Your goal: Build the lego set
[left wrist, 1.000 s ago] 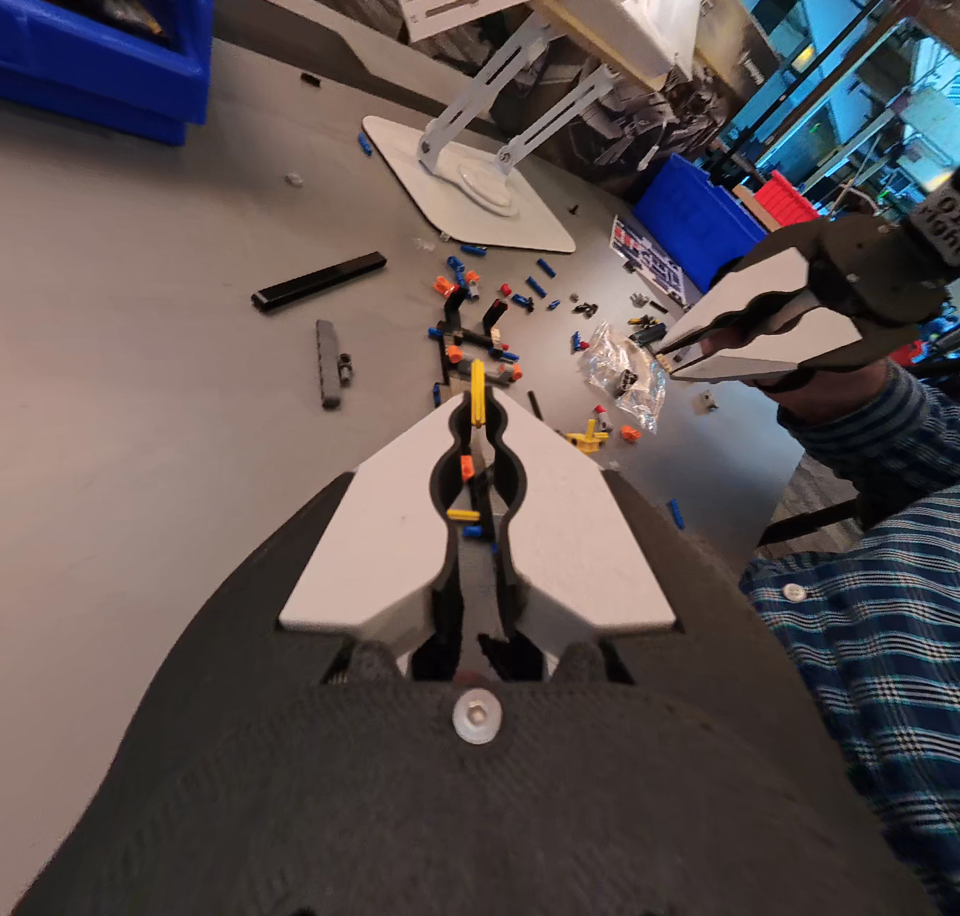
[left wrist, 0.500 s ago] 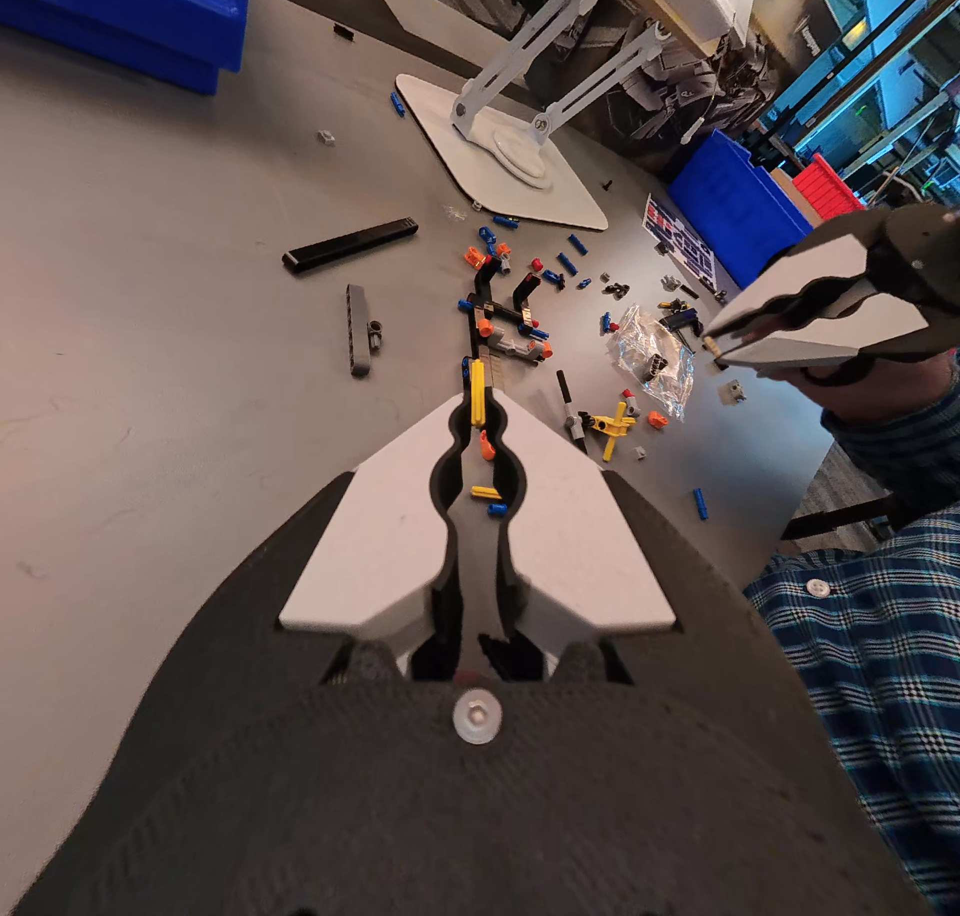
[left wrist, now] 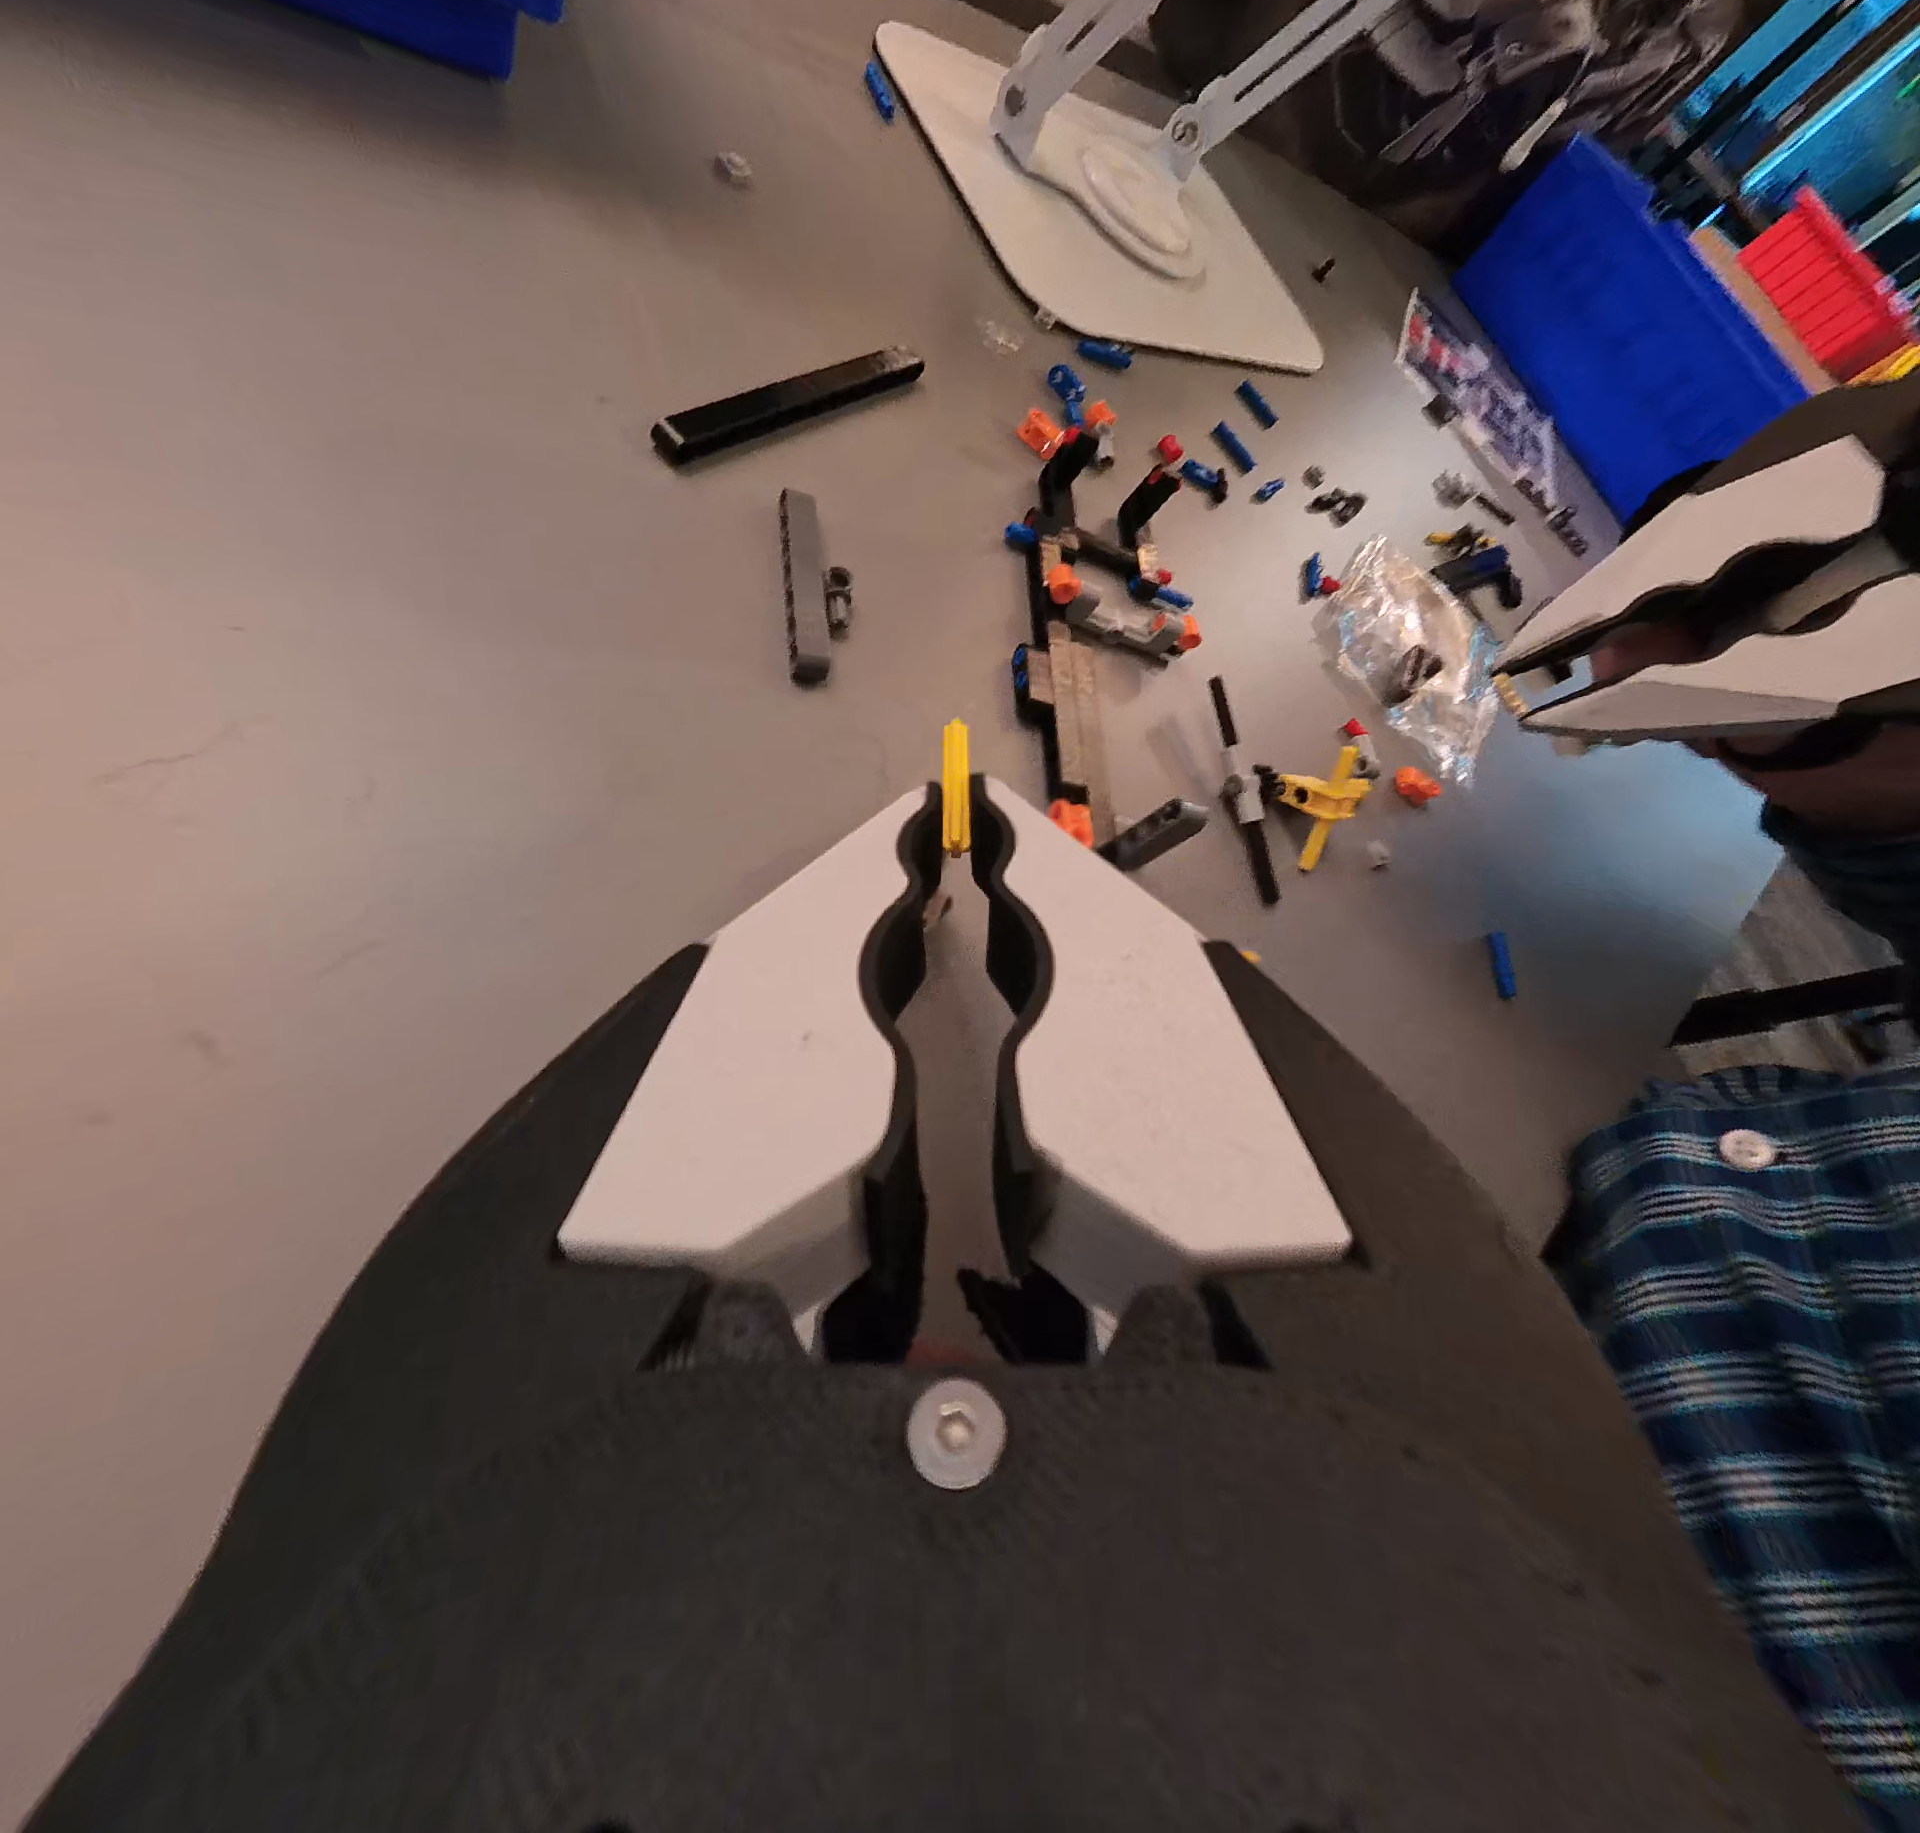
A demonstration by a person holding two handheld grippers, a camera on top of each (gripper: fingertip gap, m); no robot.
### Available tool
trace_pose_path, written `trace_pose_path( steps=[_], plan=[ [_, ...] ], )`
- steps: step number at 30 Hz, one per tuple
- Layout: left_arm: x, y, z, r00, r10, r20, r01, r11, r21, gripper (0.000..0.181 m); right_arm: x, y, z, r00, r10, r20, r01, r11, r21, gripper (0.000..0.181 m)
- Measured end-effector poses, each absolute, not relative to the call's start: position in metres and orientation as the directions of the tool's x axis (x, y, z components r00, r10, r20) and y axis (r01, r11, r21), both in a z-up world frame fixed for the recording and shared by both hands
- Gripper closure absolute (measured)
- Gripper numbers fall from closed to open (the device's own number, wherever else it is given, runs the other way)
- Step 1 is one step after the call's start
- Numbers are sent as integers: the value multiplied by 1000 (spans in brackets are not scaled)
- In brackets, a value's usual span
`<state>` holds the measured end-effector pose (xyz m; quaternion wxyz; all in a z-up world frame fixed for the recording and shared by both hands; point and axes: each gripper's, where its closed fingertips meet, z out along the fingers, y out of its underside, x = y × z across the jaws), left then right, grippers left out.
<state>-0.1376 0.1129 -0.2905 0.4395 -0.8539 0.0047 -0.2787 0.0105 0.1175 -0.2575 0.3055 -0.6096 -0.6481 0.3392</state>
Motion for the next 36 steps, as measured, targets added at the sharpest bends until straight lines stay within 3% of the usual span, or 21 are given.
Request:
trace_pose_path(
  steps=[7,21,28,36],
  plan=[
    [-149,110,-312,944,-259,206,-14,-654,-756,180,12,119,-264,-73,997,-15,595,31,-803,172],
    [-167,111,-319,975,-210,76,-84,-660,-746,179,16,124,-269,-69,998,-10,604,34,-797,172],
    [-167,108,-325,974,-199,109,-60,-689,-722,179,17,125,-269,-66,998,-6,605,35,-796,172],
    [-167,109,-319,973,-207,99,-68,-671,-738,163,16,126,-268,-66,998,3,601,42,-798,172]
  ],
)
